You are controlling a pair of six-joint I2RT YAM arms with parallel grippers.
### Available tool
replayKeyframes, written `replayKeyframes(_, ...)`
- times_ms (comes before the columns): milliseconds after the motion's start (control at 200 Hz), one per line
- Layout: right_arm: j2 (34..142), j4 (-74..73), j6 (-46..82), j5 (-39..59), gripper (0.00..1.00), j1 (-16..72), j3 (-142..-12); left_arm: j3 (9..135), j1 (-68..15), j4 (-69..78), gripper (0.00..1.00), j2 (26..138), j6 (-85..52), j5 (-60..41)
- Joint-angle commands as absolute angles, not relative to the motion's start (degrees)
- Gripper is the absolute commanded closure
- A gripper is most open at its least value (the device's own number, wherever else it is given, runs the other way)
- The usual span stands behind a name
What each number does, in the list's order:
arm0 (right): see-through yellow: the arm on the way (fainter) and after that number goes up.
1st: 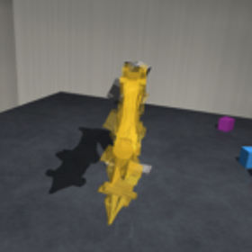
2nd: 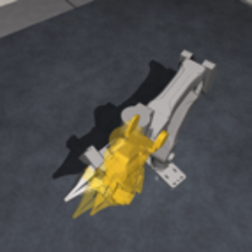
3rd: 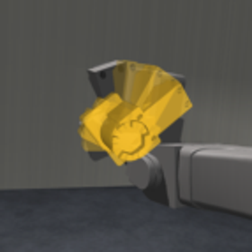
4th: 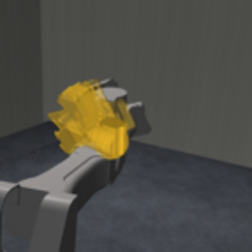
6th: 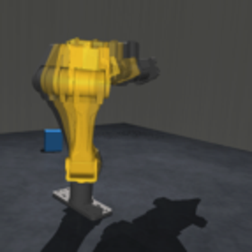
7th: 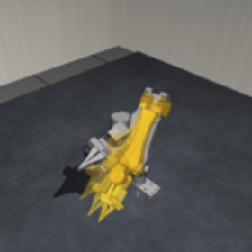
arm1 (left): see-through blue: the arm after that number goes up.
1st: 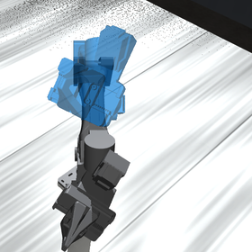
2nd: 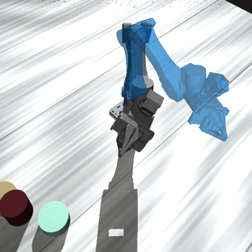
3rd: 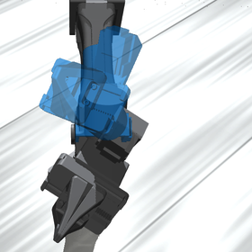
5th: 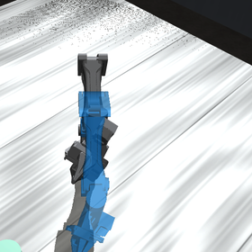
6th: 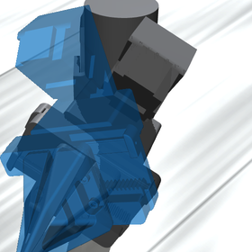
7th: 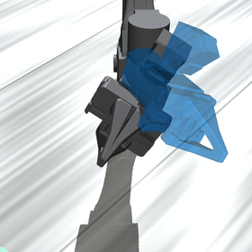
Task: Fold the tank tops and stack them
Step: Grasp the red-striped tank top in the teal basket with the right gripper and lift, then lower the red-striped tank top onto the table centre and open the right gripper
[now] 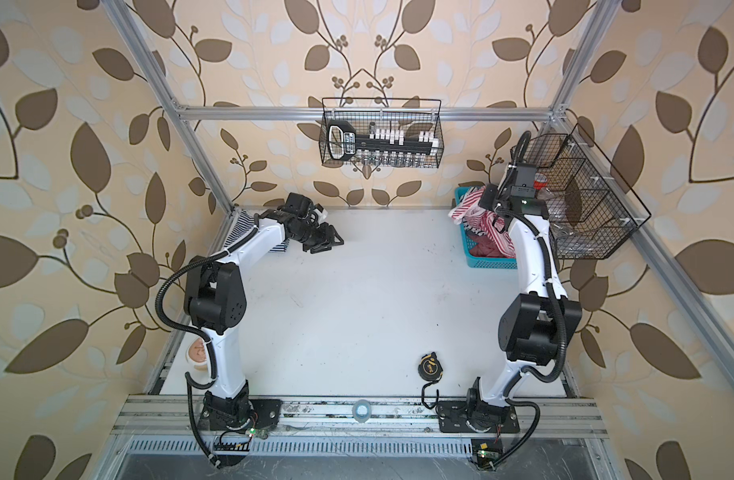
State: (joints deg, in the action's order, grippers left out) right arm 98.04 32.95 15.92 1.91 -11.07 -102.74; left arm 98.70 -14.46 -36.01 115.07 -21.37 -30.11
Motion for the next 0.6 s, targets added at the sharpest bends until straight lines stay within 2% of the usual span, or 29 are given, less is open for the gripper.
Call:
replayKeyframes(0,94.5,33.1,13.7,4.7,1.0,-9.3,-104.0,98.1,-15.2,-35.4,0.46,109.5,-20.7,-32.1)
replayKeyframes(290,87.2,35.2,12.8,7.8,1.0,-4.5,-106.0,95.5,-15.5,-34.5,0.48,105.2,-21.0,-31.6)
replayKeyframes(595,87.8,47.5,7.6,0.0,1.0,10.8,-105.9,93.5,-15.6,-34.6,0.49,100.5,-21.1,-30.2)
